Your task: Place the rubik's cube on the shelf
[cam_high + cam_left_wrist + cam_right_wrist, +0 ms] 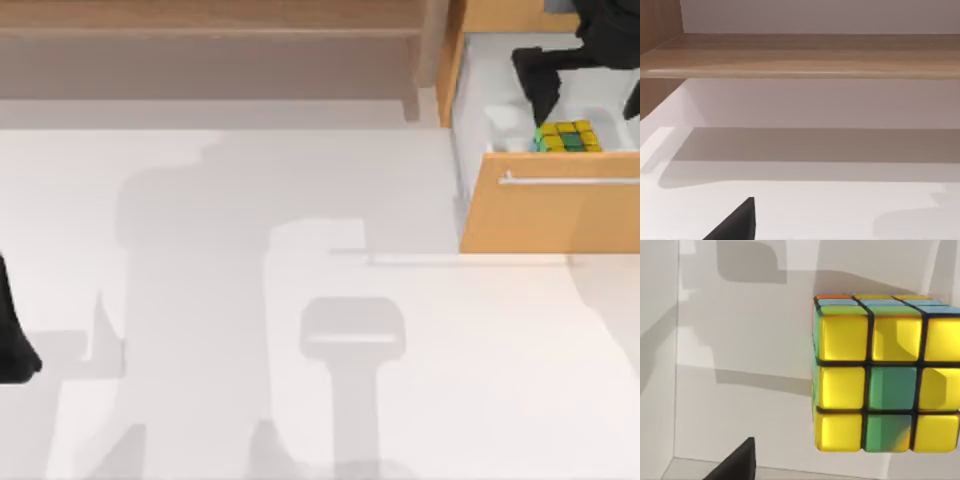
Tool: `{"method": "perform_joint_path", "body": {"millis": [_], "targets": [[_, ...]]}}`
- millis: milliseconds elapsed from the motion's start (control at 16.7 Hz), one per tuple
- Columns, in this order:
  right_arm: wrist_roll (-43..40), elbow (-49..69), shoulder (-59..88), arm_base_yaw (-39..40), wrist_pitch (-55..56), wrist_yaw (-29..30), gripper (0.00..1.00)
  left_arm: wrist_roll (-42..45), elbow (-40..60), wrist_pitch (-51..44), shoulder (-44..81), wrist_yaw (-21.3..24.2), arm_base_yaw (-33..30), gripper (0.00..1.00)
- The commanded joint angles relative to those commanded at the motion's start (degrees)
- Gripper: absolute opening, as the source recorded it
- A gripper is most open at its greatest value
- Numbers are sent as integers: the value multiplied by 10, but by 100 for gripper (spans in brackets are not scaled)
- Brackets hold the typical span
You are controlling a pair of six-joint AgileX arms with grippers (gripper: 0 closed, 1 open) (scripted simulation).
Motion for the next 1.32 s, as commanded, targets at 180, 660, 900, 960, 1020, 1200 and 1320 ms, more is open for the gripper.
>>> {"method": "perform_joint_path", "body": {"millis": [180, 660, 900, 960, 1020, 1200, 1320], "targets": [[-1, -1, -1, 3, 1, 0, 100, 0, 0, 0, 0, 0, 0, 100], [1, -94, -15, 3, 76, 1, 100, 0, 0, 0, 0, 0, 0, 100], [0, -104, 16, 0, 119, 0, 100, 0, 0, 0, 0, 0, 0, 100], [0, -103, 18, 0, 121, 0, 100, 0, 0, 0, 0, 0, 0, 100], [0, -103, 18, 0, 121, 0, 100, 0, 0, 0, 0, 0, 0, 100], [0, -103, 18, 0, 121, 0, 92, 0, 0, 0, 0, 0, 0, 100], [0, -103, 18, 0, 121, 0, 77, 0, 0, 0, 0, 0, 0, 100]]}}
